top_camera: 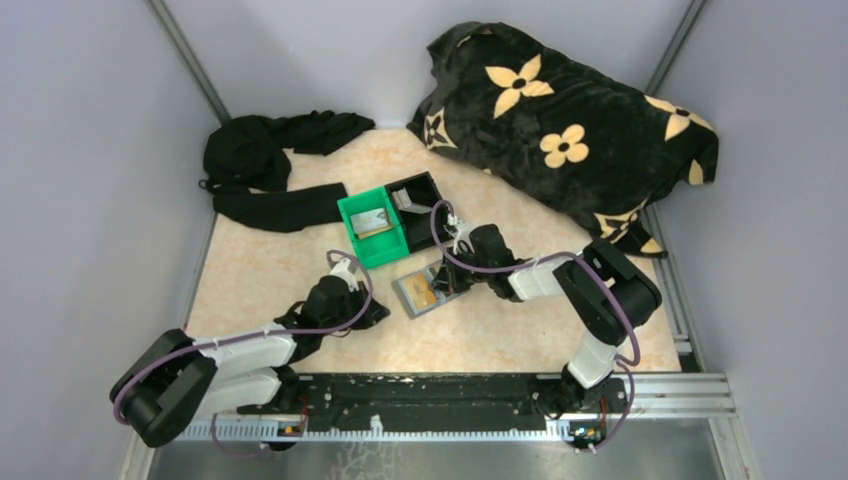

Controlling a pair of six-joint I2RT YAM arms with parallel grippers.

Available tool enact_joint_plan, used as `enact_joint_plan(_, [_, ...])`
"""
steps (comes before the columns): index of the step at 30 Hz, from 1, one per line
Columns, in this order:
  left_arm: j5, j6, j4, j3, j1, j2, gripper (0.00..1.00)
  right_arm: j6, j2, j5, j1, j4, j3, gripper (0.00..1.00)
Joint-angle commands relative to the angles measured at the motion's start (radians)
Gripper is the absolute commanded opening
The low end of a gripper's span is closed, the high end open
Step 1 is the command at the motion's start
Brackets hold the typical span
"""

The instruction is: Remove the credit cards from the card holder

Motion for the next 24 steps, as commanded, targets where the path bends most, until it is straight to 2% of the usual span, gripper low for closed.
enact_joint_plan(1, [0.022,0.034,-0.037,0.000,0.011,-0.001,0.04,-0.007,-0.031,0.001,-0.009,0.051,-0.005,0.00])
enact_joint_plan(3, [0.060,0.038,-0.022,0.004,0.012,-0.037,0.05,-0.006,-0.030,-0.002,-0.009,0.051,-0.006,0.18])
enact_joint_plan(5, [0.094,0.034,-0.004,0.018,0.012,-0.074,0.06,-0.002,-0.022,-0.006,-0.009,0.060,-0.009,0.25])
enact_joint_plan(8, [0.147,0.010,0.058,0.034,0.012,-0.092,0.07,0.005,-0.011,-0.015,-0.009,0.082,-0.015,0.26])
enact_joint_plan(11, [0.195,-0.024,0.158,0.054,0.014,-0.035,0.07,0.007,-0.003,-0.022,-0.009,0.091,-0.017,0.23])
enact_joint_plan(15, [0.265,-0.060,0.250,0.108,0.015,0.097,0.07,0.010,-0.003,-0.030,-0.009,0.091,-0.019,0.16])
enact_joint_plan(20, [0.275,-0.103,0.433,0.099,0.015,0.290,0.07,0.004,-0.016,-0.031,-0.009,0.078,-0.020,0.16])
enact_joint_plan(24, [0.294,-0.130,0.543,0.076,0.015,0.388,0.06,0.002,-0.029,-0.026,-0.009,0.063,-0.024,0.16])
